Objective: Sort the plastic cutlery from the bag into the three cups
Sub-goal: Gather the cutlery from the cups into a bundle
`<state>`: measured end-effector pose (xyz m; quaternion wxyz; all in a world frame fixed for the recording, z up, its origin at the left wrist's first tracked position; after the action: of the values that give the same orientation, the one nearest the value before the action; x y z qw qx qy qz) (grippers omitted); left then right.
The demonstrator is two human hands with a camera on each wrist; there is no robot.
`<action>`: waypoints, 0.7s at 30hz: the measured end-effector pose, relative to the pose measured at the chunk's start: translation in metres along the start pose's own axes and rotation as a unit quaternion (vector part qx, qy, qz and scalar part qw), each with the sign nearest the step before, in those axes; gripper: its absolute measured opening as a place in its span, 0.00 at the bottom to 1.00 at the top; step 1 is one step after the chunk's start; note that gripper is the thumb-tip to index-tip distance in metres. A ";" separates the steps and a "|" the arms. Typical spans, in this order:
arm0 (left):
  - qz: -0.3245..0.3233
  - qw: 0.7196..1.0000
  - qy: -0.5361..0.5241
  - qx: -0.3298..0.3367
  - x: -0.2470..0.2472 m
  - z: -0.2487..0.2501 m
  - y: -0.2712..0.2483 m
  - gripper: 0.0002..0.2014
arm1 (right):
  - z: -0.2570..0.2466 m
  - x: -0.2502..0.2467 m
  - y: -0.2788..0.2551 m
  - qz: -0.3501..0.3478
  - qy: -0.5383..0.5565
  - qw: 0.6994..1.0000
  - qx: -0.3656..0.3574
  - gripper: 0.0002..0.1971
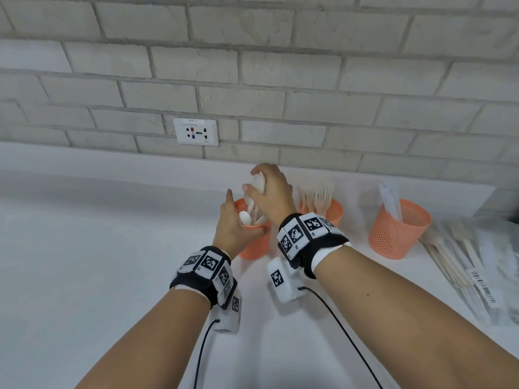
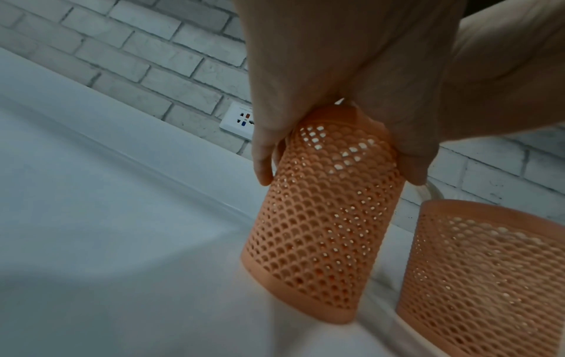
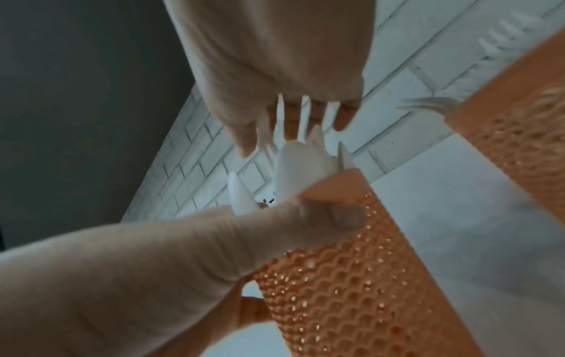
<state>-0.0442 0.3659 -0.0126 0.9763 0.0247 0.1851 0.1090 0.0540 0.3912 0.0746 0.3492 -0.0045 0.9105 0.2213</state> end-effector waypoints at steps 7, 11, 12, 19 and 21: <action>-0.013 1.000 0.004 0.015 0.000 0.001 0.000 0.61 | -0.005 0.028 -0.008 -0.121 -0.222 0.967 -0.038 0.20; -0.016 1.000 -0.008 0.024 -0.001 0.001 0.001 0.61 | 0.009 0.047 -0.017 -0.253 -0.314 0.915 -0.028 0.25; -0.018 0.999 -0.016 0.022 0.000 0.000 0.003 0.62 | 0.010 0.047 -0.019 -0.267 -0.322 0.908 -0.025 0.25; -0.020 0.999 0.036 0.011 -0.010 0.016 -0.012 0.61 | -0.017 -0.039 -0.027 -0.027 -0.096 0.994 -0.037 0.14; 0.059 0.994 0.030 0.084 -0.026 0.043 -0.027 0.54 | -0.001 -0.072 -0.040 0.019 -0.099 0.995 -0.001 0.08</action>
<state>-0.0463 0.3338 0.0339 0.9566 0.1139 0.2211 0.1516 0.1143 0.3447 0.1049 0.4330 0.0341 0.8713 0.2285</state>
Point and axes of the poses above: each hand's wrist, its own y-axis towards the middle knuckle, its own x-axis out of the palm, z = x × y, the point moved 10 cm from there along y, towards the middle knuckle, and after that the axes turned 5 degrees about -y, right-handed, at the moved point
